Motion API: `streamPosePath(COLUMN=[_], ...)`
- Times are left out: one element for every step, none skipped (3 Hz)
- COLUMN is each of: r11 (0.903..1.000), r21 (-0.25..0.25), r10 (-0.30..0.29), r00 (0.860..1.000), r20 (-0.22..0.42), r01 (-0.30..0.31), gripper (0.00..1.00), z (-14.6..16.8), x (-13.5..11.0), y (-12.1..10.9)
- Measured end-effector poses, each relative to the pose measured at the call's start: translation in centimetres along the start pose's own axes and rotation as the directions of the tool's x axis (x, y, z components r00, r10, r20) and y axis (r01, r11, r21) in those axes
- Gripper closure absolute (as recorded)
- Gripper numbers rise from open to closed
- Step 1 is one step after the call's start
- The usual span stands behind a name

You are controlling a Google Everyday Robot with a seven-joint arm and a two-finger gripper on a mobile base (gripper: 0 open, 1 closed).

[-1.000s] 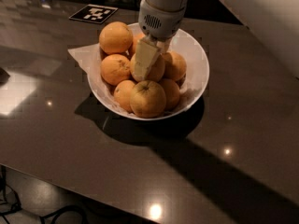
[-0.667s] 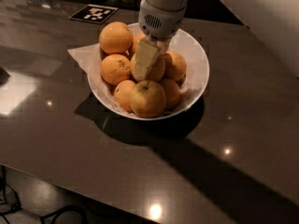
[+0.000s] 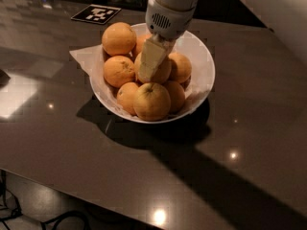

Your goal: Pick orange from white bowl

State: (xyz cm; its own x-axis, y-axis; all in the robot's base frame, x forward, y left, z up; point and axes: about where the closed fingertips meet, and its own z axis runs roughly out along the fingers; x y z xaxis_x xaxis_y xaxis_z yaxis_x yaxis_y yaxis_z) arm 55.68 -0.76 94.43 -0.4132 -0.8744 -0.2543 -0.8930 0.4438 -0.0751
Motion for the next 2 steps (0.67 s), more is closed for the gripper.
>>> streamPosePath(r11=[0.9974, 0.9921], r21=[0.034, 0.051], r10=[-0.067, -0.122], r00=[0.992, 0.975], r20=[0.104, 0.184], r01=[0.063, 0.115], gripper=[1.00, 1.00], z=[-3.2, -6.0], x=[-0.1, 0.0], y=[1.9, 3.3])
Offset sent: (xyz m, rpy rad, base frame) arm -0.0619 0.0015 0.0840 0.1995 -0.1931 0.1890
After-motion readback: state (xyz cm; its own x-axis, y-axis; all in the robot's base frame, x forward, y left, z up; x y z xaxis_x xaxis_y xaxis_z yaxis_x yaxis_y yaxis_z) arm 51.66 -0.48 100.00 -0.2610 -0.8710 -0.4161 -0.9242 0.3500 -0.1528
